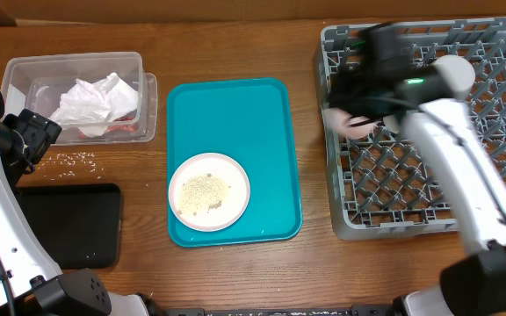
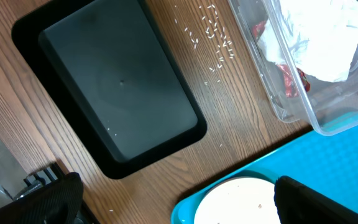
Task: Sort waste into correct bins and load items into the dishwasher
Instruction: 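Grip the small white bowl and carry it to the rack, then lower the small bowl into the rack and open the right gripper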
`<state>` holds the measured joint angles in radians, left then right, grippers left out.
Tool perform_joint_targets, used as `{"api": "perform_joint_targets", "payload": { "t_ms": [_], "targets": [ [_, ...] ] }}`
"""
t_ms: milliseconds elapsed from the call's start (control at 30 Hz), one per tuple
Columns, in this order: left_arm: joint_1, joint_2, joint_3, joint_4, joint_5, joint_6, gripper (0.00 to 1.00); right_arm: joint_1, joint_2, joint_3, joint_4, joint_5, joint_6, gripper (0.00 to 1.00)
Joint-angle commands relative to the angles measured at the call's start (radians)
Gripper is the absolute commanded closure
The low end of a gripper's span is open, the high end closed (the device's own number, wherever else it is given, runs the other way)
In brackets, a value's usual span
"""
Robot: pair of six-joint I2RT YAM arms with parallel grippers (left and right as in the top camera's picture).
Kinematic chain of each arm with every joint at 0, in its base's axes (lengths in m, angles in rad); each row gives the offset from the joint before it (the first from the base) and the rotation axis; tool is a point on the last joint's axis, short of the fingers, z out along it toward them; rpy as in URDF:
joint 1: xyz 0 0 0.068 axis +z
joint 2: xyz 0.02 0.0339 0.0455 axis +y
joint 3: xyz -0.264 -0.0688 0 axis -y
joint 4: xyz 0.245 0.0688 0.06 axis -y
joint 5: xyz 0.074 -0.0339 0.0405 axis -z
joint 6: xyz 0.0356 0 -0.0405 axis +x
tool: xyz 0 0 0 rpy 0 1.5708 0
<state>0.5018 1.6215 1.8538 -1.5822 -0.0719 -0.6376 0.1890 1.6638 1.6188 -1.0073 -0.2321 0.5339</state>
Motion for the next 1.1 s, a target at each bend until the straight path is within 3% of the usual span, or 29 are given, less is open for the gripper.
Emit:
{"api": "perform_joint_targets", "payload": {
  "t_ms": [0, 233, 433, 633, 867, 1067],
  "targets": [
    [0.002, -0.011, 0.0, -0.002, -0.005, -0.013, 0.0, -0.144, -0.048, 0.026, -0.015, -0.246, -0.175, 0.96],
    [0.002, -0.011, 0.0, -0.002, -0.006, -0.013, 0.01, -0.432, -0.001, -0.018, -0.104, -0.485, -0.345, 0.96],
    [0.002, -0.011, 0.0, -0.002, -0.005, -0.013, 0.0, -0.584, 0.003, -0.086, -0.096, -0.668, -0.486, 0.96],
    [0.002, -0.011, 0.0, -0.002, -0.006, -0.013, 0.0, -0.719, 0.068, -0.129, -0.064, -0.869, -0.491, 0.96],
    [0.002, -0.011, 0.0, -0.002, -0.006, -0.014, 0.0, -0.721, 0.192, -0.142, -0.079, -1.009, -0.542, 0.96],
    [0.002, -0.011, 0.0, -0.002, -0.006, -0.013, 0.0, -0.747, 0.211, -0.143, -0.128, -0.97, -0.541, 0.96]
  ]
}}
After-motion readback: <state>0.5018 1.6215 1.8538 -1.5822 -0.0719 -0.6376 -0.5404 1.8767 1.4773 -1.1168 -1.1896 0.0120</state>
